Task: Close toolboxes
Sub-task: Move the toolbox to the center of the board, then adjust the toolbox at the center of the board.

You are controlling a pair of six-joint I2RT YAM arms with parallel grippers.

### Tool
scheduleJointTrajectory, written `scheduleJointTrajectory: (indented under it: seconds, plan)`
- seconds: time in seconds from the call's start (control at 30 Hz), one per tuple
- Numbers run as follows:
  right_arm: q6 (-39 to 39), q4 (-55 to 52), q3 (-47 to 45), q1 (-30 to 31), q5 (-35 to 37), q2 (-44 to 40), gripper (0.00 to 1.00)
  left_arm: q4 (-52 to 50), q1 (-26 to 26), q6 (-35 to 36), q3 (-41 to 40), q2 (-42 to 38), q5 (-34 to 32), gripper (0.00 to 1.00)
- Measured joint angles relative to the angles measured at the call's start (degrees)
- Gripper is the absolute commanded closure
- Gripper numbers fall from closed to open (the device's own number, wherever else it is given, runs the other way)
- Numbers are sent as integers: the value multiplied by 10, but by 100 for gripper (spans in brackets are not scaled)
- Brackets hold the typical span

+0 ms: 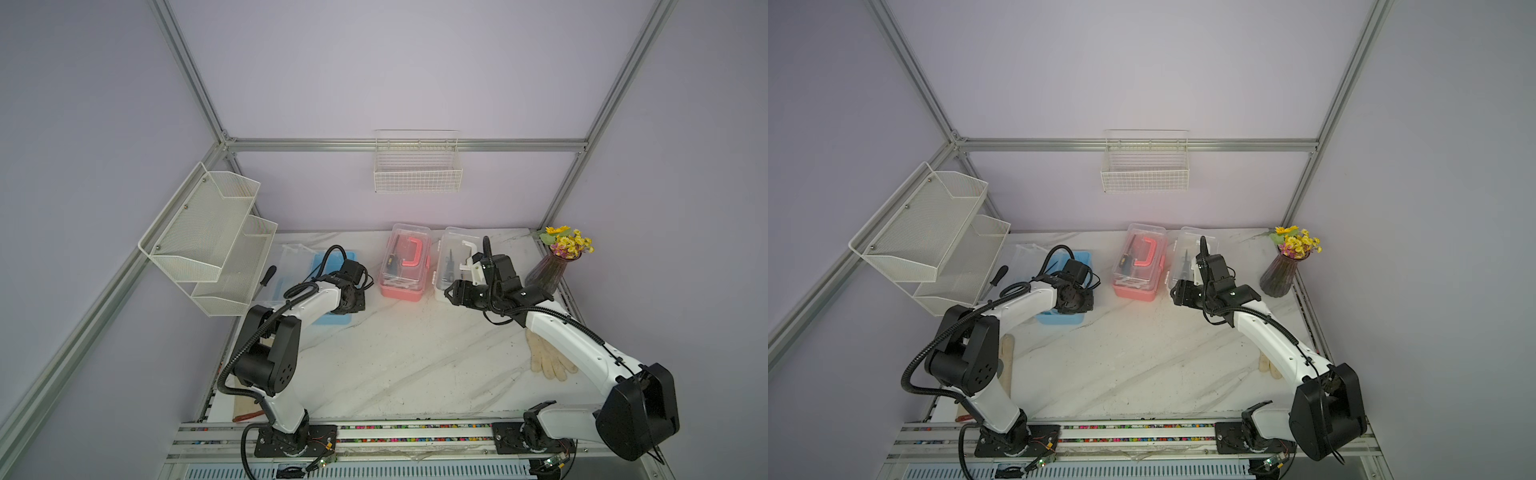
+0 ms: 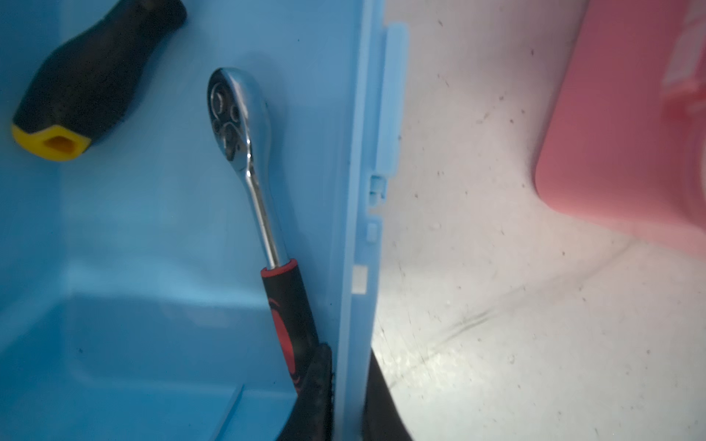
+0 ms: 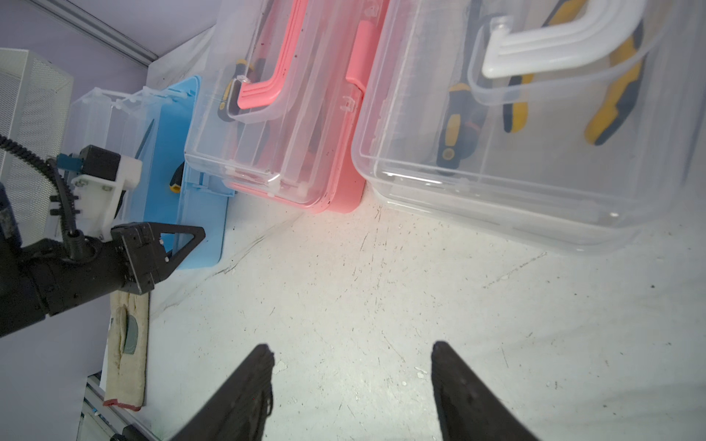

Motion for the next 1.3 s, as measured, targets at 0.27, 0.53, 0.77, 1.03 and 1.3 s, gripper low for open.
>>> scheduleJointTrajectory:
  seconds: [0.27,0.53,0.77,1.03,1.3]
  plan:
    - [1,-1,-18,0,-6,-14,32,-27,-76,-58,-53,-54,-17,93]
    - [12,2,-28,11,-3,-18,40,-46,-156,-92,-64,-71,-19,97]
    - [16,15,13,75,24,47,41,-64,-200,-106,-63,-70,-23,100]
    - [15,75,83,109,48,181,43,-79,-216,-104,-38,-49,-17,100]
    - [13,104,174,107,77,302,43,-87,-216,-99,-25,-40,-3,100]
